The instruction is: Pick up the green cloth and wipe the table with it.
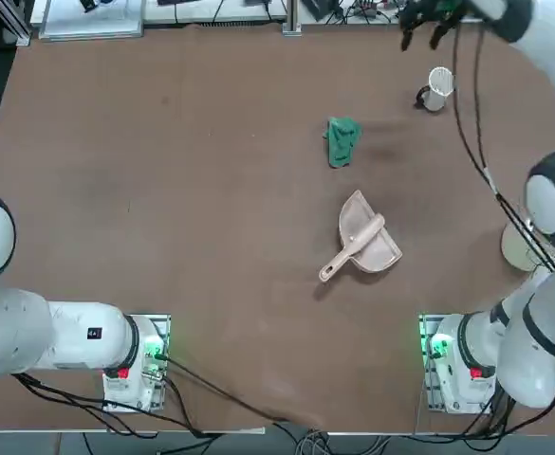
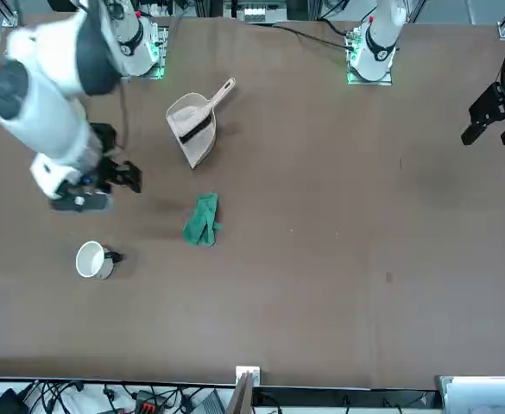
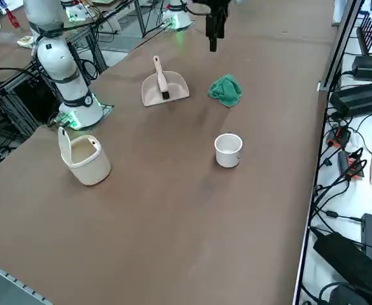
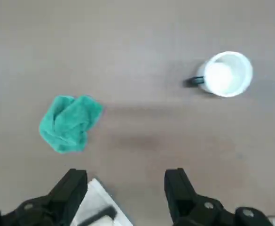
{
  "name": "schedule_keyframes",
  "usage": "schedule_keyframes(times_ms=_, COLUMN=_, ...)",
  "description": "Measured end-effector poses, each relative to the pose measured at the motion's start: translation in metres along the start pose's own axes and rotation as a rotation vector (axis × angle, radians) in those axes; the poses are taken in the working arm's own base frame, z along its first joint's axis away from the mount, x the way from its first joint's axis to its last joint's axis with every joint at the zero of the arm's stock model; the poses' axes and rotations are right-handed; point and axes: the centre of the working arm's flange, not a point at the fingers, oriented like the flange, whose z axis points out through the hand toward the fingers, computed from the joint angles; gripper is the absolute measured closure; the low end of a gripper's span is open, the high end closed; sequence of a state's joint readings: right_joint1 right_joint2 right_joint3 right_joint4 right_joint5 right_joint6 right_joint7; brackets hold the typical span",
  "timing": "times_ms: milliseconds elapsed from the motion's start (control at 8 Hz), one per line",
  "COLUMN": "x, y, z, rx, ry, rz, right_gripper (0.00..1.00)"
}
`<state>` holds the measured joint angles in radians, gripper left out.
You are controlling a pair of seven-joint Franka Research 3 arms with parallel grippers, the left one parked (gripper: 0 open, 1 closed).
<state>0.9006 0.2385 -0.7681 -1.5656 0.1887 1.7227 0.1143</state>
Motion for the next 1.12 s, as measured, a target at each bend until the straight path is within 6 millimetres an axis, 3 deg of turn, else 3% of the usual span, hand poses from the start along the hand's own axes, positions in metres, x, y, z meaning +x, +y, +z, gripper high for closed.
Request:
schedule_keyframes(times_ms=250, x=-0.004, y=0.037, z=-0.037, rx=0.017, ry=0.019, rz=0.021, right_gripper=0.0)
schedule_keyframes(times_ms=625, x=-0.002, y=0.053, z=-0.04, rx=0.003, ry=0.021, rz=0.036, right_gripper=0.0)
schedule_keyframes(times_ms=1125, x=-0.013, y=0.096, z=-0.061, rx=0.026, ry=0.011, rz=0.05, right_gripper=0.0)
